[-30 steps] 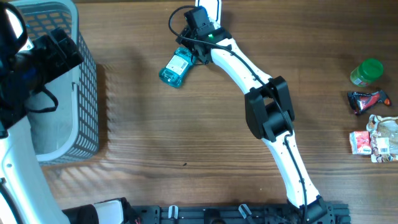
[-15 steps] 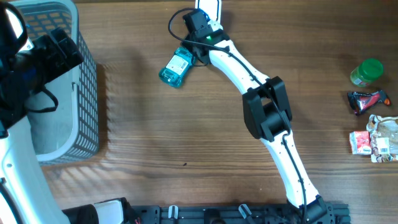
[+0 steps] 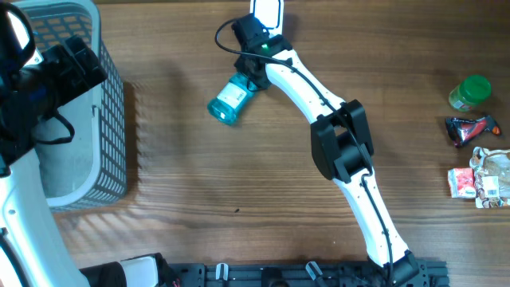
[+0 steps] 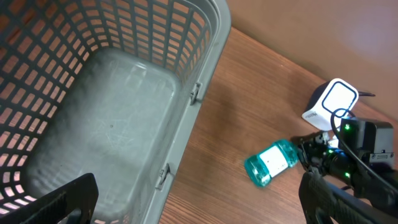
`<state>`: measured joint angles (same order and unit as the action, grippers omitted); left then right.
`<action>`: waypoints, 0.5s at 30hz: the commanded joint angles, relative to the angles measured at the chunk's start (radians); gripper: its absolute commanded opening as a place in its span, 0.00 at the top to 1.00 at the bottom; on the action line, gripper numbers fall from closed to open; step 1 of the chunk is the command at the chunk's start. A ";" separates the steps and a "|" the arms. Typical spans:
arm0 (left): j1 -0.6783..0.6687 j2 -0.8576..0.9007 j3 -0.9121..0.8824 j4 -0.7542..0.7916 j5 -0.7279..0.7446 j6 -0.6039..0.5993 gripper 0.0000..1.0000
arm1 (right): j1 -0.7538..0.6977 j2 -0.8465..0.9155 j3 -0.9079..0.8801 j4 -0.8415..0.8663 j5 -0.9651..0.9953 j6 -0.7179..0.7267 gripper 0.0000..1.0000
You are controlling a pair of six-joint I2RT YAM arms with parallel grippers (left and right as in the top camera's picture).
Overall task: Scan the item barcode
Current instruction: 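Lift the mouthwash bottle upright with the right gripper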
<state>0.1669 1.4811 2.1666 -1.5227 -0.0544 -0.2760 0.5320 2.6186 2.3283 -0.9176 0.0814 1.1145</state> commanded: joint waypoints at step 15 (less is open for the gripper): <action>0.008 0.001 0.008 0.002 0.005 -0.001 0.00 | 0.006 -0.169 -0.045 -0.426 0.247 -0.095 0.82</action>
<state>0.1669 1.4811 2.1666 -1.5227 -0.0544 -0.2760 0.5343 2.5587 2.2917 -1.3384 0.2813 1.0710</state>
